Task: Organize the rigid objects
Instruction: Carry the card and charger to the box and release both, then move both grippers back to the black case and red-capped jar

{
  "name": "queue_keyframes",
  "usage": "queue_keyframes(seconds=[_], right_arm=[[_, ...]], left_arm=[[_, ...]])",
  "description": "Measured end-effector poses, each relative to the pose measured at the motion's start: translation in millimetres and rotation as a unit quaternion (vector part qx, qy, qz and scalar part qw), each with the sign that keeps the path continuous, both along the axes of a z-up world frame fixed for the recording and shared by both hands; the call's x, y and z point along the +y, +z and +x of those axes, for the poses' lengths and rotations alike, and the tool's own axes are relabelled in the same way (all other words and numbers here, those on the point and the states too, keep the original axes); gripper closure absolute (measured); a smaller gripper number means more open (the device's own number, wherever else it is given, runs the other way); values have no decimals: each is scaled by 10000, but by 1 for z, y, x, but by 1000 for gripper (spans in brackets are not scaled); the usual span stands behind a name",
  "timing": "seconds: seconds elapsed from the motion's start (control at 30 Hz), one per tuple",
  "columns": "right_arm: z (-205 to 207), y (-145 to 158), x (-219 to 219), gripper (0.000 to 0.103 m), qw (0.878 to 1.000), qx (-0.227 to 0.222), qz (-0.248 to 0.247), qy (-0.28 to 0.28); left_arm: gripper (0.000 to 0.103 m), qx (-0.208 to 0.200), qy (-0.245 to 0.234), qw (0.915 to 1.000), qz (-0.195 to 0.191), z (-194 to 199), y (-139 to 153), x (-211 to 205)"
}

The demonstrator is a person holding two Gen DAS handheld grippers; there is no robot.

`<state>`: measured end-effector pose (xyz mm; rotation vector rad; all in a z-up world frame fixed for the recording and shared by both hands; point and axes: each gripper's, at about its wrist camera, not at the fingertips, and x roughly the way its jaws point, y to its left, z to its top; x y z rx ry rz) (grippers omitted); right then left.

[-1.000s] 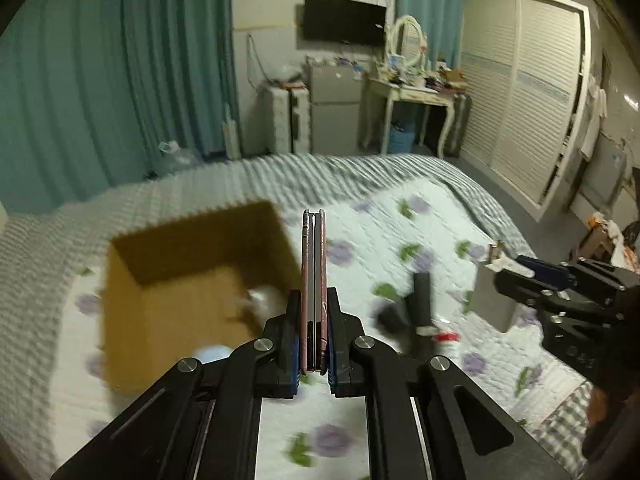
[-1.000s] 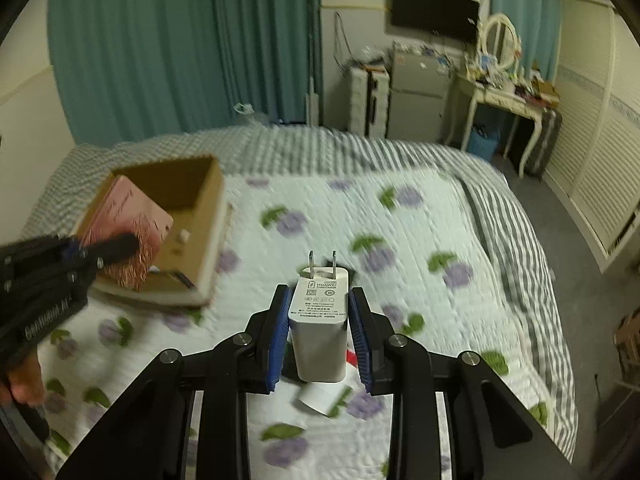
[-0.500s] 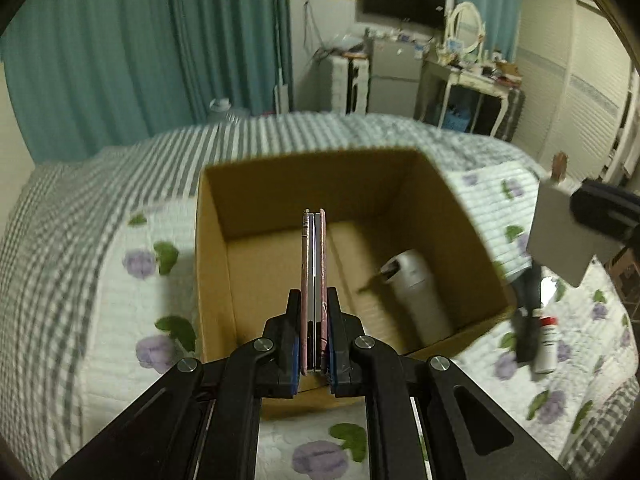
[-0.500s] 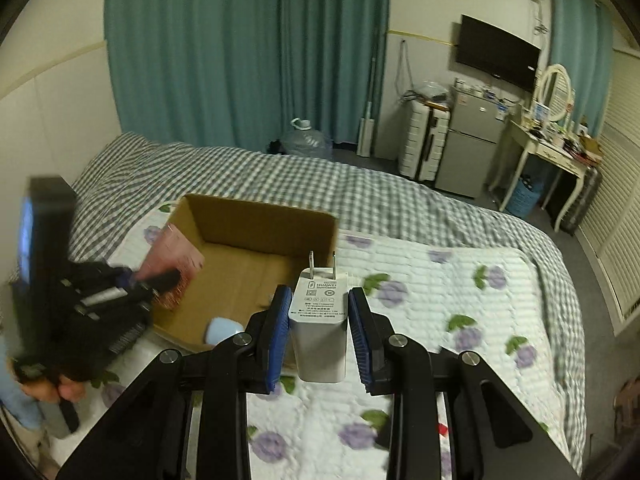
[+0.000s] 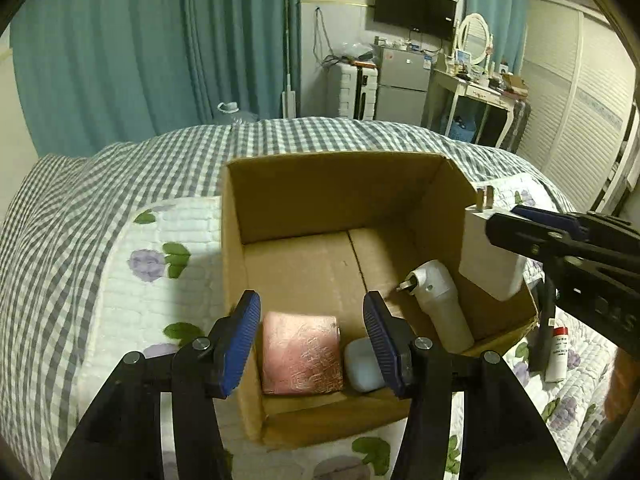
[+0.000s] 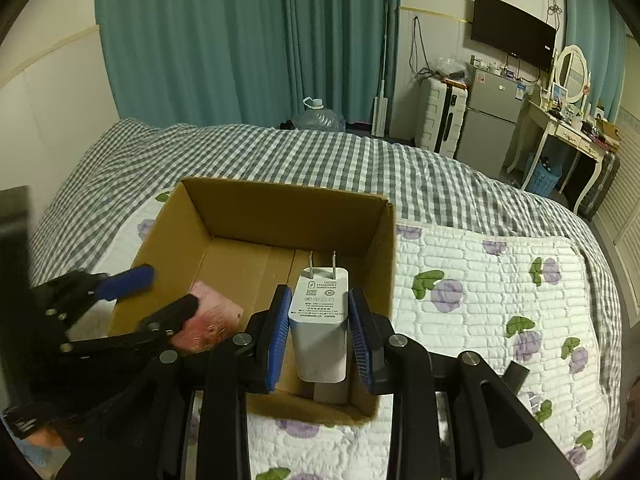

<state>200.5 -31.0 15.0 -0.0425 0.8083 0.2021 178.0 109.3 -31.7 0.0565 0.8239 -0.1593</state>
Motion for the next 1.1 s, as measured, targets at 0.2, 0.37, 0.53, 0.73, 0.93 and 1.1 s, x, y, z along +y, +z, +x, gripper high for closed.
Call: queue_keyframes(seconds=[0.2, 0.37, 0.53, 0.73, 0.93, 1.1], right_arm=[[15, -18, 12, 74, 9998, 184, 109, 31], [27, -44, 20, 74, 9984, 486, 279, 109], [26, -49, 20, 74, 9976, 535, 358, 264], [13, -15, -12, 57, 9991, 217, 357, -79], [-21, 25, -67, 40, 9977, -123, 314, -581], [-60, 46, -117, 38, 9957, -238, -20, -894]], left_arm=[[46, -76, -22, 10000, -28, -7, 10, 1], [45, -85, 2, 10000, -46, -7, 12, 3], [45, -148, 46, 9999, 50, -9, 14, 3], [43, -164, 0, 9999, -4, -14, 26, -9], [41, -302, -166, 9994, -2, -31, 47, -41], [41, -337, -345, 9988, -6, -49, 58, -87]])
